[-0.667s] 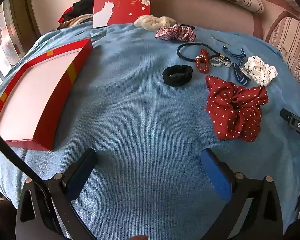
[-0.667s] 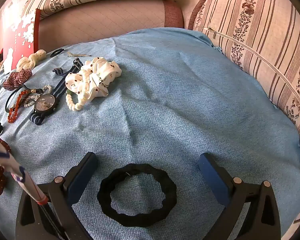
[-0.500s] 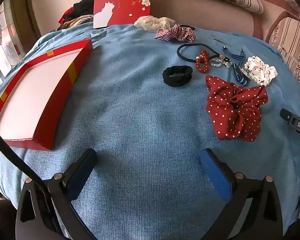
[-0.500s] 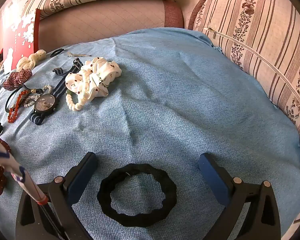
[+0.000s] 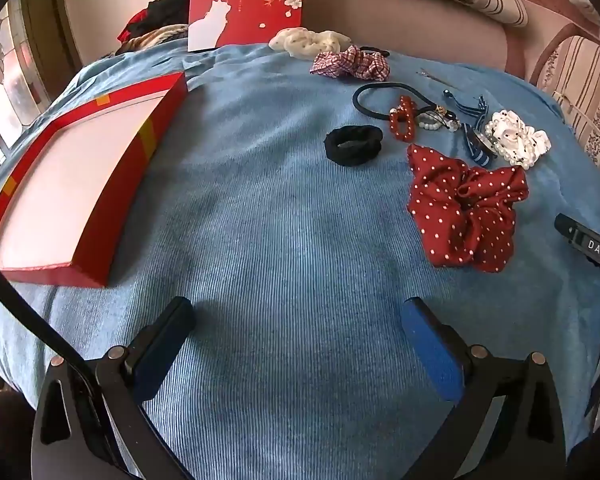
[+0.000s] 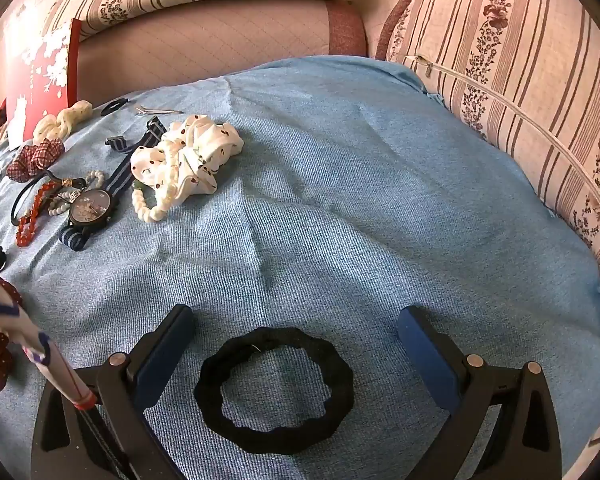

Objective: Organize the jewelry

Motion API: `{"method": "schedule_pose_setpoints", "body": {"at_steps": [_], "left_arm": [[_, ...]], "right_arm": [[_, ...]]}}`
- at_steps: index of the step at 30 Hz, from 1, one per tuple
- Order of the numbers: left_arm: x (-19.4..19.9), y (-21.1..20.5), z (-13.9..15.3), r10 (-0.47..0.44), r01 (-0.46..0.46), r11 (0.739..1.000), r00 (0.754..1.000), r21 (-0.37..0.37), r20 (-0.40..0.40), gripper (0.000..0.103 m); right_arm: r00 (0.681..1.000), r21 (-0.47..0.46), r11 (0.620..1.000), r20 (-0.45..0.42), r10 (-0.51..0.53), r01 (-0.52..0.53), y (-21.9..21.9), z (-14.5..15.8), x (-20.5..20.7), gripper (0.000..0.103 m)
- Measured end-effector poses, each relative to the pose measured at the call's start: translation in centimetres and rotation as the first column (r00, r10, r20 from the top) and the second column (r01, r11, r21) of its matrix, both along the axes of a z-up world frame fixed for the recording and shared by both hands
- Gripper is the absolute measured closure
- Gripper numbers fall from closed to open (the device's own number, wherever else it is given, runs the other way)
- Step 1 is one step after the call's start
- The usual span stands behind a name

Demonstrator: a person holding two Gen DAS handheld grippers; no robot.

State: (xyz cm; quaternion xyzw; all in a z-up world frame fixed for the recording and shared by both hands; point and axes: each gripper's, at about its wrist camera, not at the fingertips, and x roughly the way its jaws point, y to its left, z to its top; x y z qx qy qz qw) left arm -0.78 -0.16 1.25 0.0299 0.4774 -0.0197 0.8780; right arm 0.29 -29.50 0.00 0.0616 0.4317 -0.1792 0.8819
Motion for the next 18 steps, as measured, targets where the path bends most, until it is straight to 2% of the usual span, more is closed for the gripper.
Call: {"method": "schedule_pose_setpoints", "body": {"at_steps": [3, 7, 10, 13, 18], "left_arm": [[-0.6, 0.2, 0.4, 0.011, -0.011, 1.000, 1.000, -0.010, -0.027, 0.000], [-2.3, 1.2, 0.9, 0.038, -0.041, 0.997, 0.998, -0.064, -0.047, 0.000], [-3.6, 1.8, 1.8, 0.045, -0.048, 0.995, 0.999, -0.090, -0.026, 0.000], [-4.5, 1.7, 3.2, 0.038, -0.036, 0.996, 0.999, -0.087, 0.016, 0.000], [-6.1, 1.6, 5.3, 0.008, 0.000, 0.994, 0.998, -0.107, 0.069, 0.000]], "right_arm": [[1.000, 0.031, 0.999, -0.004, 0.015, -0.015, -0.4, 0.3, -0.4, 0.000], [0.995, 0.104, 0.990, -0.033, 0.096, -0.092, -0.9, 0.5, -0.8, 0.000], [0.993, 0.154, 0.983, -0.041, 0.108, -0.100, -0.8, 0.6, -2.1, 0.000], [0.980, 0.100, 0.984, -0.117, 0.162, -0.150, 0.4, 0.7, -2.2, 0.000], [0.983, 0.096, 0.989, -0.133, 0.127, -0.115, 0.9, 1.7, -3.8, 0.003]]}}
